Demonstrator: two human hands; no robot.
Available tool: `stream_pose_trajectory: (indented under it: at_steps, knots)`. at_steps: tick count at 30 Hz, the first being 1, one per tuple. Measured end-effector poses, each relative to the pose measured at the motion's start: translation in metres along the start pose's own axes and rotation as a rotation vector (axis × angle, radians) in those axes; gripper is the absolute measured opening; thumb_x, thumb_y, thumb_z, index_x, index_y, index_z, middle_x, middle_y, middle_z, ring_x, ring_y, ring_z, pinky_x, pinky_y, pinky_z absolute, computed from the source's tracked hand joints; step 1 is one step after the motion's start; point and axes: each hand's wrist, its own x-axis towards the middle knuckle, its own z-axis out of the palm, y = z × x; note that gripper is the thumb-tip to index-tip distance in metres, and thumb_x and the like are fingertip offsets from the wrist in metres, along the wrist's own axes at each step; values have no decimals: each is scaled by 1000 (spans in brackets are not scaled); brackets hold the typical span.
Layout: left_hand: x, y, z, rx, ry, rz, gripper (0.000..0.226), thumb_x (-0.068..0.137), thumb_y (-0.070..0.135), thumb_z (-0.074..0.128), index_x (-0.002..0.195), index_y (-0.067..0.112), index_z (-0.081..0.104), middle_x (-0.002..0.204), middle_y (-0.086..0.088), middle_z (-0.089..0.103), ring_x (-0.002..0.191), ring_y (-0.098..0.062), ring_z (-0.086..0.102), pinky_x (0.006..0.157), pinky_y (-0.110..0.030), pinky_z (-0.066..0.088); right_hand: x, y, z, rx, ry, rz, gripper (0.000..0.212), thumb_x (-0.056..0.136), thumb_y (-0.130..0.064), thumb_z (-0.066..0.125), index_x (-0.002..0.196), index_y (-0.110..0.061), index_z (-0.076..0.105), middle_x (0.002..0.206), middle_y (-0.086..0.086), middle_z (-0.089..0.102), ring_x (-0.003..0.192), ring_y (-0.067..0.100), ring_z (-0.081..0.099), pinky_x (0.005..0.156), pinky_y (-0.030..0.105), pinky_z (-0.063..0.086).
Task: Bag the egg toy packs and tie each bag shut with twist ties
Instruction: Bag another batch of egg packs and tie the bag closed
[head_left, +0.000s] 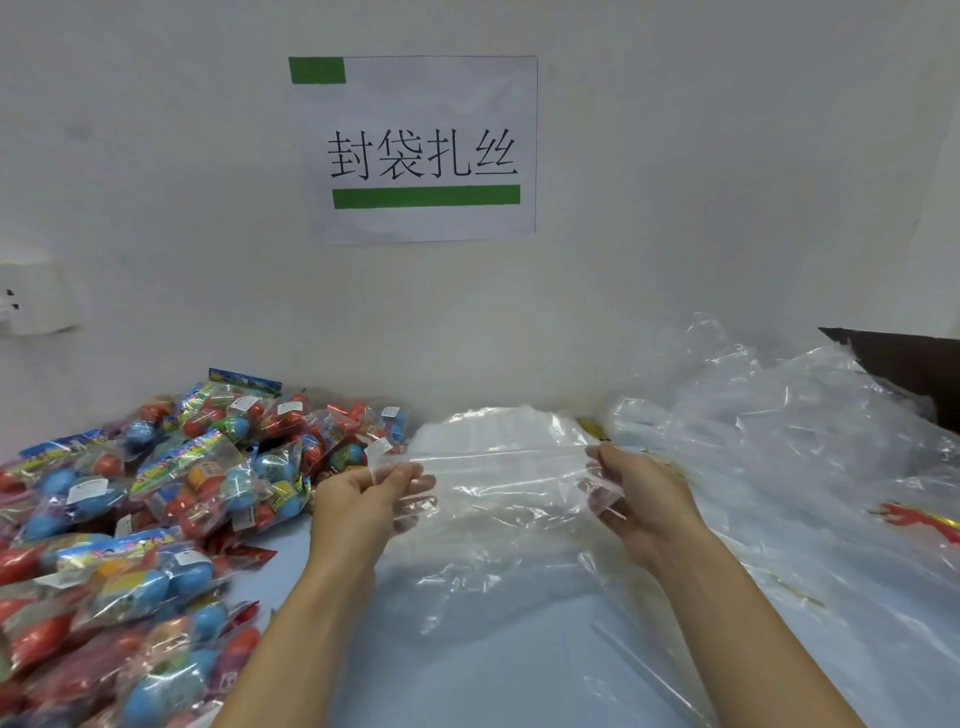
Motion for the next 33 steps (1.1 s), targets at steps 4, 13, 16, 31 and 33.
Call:
stream_pose_trajectory:
  at_steps: [4, 13, 16, 31, 33]
  knots:
    - [3, -2, -3, -23, 78, 30, 6, 91, 5, 67, 88, 2, 72, 76, -9, 76, 57, -17, 71, 51, -24, 51, 1, 1, 2, 81, -4, -85, 19, 95, 7, 57, 92, -9, 67, 74, 8, 66, 66, 17, 65, 59, 23, 49]
    - [-1, 0, 1, -31, 121, 140, 24, 94, 19, 65, 78, 4, 74, 72, -8, 76, 57, -9, 66, 61, -27, 51, 1, -3, 2, 119, -51, -65, 21, 92, 10, 56, 90, -9, 63, 86, 7, 71, 76, 19, 71, 68, 26, 50]
    - [-1, 3, 3, -101, 85, 167, 21, 99, 6, 56, 88, 8, 73, 73, 0, 77, 67, -9, 72, 65, -22, 54, -1, -7, 0, 126, -78, -25, 11, 88, 0, 62, 94, -10, 61, 70, 5, 70, 68, 21, 69, 60, 27, 46]
    - [4, -3, -5, -67, 245, 226, 25, 94, 15, 65, 70, 14, 70, 52, 10, 68, 43, 4, 59, 42, -8, 43, 1, -18, -17, -154, -17, -26, 7, 92, -1, 67, 91, -8, 70, 75, 2, 69, 71, 17, 68, 55, 24, 41]
    - [6, -2, -4, -90, 215, 216, 24, 97, 6, 59, 78, 15, 71, 55, 13, 69, 50, 5, 64, 46, -6, 45, 1, -18, -16, -144, 4, -37, 11, 88, 5, 68, 88, -6, 70, 74, 4, 69, 71, 18, 70, 54, 24, 43]
